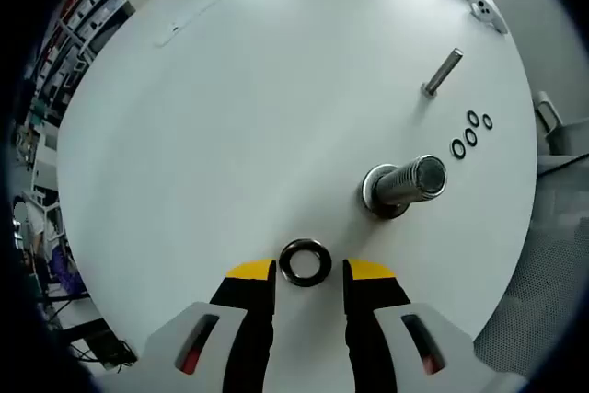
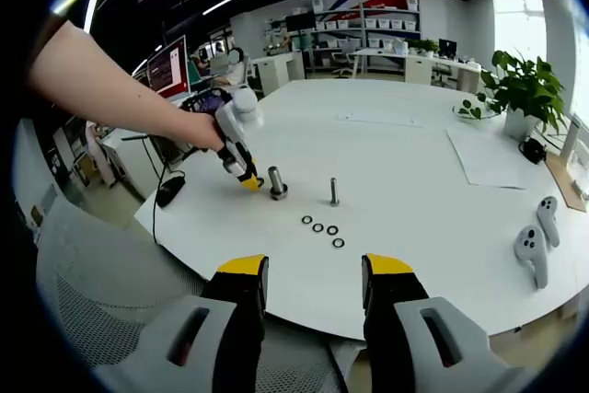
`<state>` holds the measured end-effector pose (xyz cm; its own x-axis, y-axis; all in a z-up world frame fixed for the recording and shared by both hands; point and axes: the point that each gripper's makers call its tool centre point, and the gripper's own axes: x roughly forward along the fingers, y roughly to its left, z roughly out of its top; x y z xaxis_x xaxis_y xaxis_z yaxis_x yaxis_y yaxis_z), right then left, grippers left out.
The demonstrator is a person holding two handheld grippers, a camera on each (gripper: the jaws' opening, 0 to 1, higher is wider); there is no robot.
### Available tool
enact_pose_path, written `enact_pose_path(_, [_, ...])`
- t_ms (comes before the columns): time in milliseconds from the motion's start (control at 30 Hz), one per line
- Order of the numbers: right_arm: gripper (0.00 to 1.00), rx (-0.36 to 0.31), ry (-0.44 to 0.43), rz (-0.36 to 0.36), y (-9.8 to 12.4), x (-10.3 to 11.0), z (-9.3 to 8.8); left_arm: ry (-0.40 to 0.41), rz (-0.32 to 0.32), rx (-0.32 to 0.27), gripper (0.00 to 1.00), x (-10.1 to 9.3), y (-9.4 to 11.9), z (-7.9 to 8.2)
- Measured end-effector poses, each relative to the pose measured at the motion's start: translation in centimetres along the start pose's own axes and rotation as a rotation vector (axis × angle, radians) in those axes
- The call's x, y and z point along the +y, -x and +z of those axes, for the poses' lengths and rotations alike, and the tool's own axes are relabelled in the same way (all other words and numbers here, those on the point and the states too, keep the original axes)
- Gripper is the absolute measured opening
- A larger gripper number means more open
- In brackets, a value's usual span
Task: Place the washer onto the threaded stud by aligning its center hole with the stud, sliding it down to the base, and recovering from edge contact or off-axis alignment until the washer reaches the visible bottom stop.
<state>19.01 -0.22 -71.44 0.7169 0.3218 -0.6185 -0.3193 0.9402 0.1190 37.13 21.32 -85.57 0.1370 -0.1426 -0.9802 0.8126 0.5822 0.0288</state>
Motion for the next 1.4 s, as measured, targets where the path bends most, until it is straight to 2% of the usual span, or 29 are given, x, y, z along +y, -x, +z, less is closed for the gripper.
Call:
enact_pose_path(67, [0.43,0.002,0.001,0.001,0.0,0.0,0.0,-0.014,0.0,0.012,0.27,-0.1,-0.2,-0.2])
enact_pose_path(200, [0.43,0.002,-0.003,-0.003,0.0,-0.1,-0.1,0.025,-0.017,0.002,0.23,-0.3,-0.2,0.0])
enact_pose_path(400, [0.43,0.0,0.0,-0.002,0.0,-0.1,0.0,0.024,-0.015,-0.002,0.2,-0.3,-0.2,0.1])
enact_pose_path(567, [0.43,-0.002,-0.004,-0.002,0.0,-0.1,0.0,0.011,-0.018,0.003,0.2,-1.1,-0.2,-0.1])
enact_pose_path(633, [0.43,-0.003,-0.002,-0.001,0.1,0.0,0.0,-0.018,-0.027,0.018,0.2,-1.6,-0.2,-0.4])
enact_pose_path(800, [0.43,-0.007,-0.005,0.0,0.1,0.0,0.1,-0.032,-0.042,0.046,0.21,-2.4,-0.1,-1.0])
enact_pose_path(900, [0.43,-0.008,-0.002,0.002,0.1,0.1,0.1,-0.029,-0.037,0.047,0.24,-2.9,-0.1,-1.1])
enact_pose_path(1100, [0.43,-0.009,-0.003,0.004,0.0,0.1,0.1,0.037,-0.03,0.017,0.25,-2.3,-0.4,-1.0])
enact_pose_path(1300, [0.43,-0.009,-0.002,0.006,0.0,0.1,0.1,0.044,-0.023,0.002,0.25,-1.8,-0.8,-0.8])
enact_pose_path(1400, [0.43,-0.01,-0.003,0.004,0.0,0.1,0.1,0.046,-0.019,0.007,0.21,-1.5,-0.9,-0.6])
